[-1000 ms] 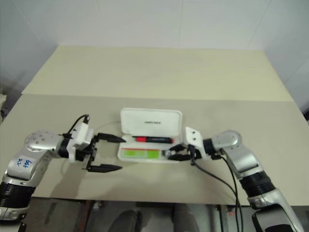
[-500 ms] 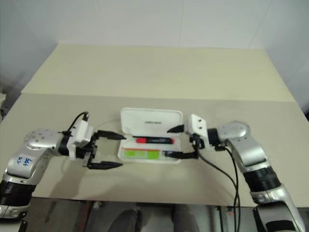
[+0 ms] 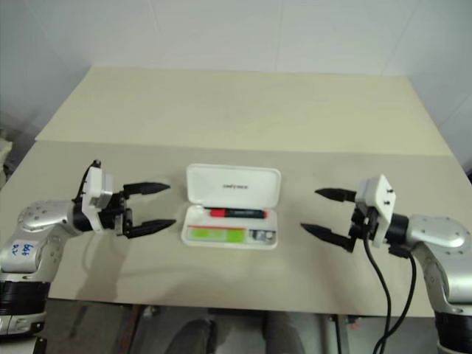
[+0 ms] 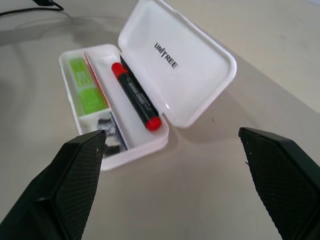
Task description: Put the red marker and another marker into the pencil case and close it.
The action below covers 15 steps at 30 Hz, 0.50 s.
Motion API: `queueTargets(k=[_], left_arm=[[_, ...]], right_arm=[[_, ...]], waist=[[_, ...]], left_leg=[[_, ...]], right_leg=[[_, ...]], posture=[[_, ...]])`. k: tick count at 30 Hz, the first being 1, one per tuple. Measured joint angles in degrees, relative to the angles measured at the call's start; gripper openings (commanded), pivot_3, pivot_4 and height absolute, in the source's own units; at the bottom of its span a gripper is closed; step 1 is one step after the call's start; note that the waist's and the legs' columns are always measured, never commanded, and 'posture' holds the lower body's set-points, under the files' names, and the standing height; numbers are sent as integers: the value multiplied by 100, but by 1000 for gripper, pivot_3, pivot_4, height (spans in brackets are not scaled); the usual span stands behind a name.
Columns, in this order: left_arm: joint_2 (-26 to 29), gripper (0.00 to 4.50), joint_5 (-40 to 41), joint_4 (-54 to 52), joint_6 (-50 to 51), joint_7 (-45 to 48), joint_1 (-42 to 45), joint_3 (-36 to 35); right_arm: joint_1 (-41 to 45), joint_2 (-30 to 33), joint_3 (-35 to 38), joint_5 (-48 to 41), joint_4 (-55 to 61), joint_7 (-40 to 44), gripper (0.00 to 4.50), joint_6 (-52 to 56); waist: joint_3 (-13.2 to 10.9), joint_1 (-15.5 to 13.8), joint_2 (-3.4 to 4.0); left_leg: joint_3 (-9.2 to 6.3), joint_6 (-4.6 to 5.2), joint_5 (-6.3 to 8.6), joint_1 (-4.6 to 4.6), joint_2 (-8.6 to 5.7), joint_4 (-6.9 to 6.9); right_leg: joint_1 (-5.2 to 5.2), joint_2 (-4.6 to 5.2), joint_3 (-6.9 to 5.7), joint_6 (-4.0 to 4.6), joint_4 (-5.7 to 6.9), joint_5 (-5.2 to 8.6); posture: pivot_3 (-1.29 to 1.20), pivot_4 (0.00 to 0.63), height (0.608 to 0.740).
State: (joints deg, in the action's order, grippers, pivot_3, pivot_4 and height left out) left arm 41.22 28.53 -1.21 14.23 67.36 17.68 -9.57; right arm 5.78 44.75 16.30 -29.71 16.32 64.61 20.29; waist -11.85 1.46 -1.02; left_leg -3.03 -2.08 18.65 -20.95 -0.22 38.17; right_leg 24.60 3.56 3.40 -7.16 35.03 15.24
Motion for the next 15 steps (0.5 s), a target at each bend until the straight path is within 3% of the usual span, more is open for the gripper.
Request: queueTargets(k=[10,15], left_arm=[[43,80,-40,333,-173,153,-8,-59],[10,28,-18,368,-176,-33,-43,-153]], right_arm=[[121,274,-122,199,-4,340,4500,-552],[240,275,-235,203,-66,341,4500,-600]], waist=[[0,9,0],[0,4,0]], left_leg=[[7,1,-1,14,0,1],[6,1,-1,13,1,0]], right_leg=[[-7,0,5,-1,6,-1],[-6,0,5,-1,6,-1]], posture=[[0,150,740],[0,150,740]])
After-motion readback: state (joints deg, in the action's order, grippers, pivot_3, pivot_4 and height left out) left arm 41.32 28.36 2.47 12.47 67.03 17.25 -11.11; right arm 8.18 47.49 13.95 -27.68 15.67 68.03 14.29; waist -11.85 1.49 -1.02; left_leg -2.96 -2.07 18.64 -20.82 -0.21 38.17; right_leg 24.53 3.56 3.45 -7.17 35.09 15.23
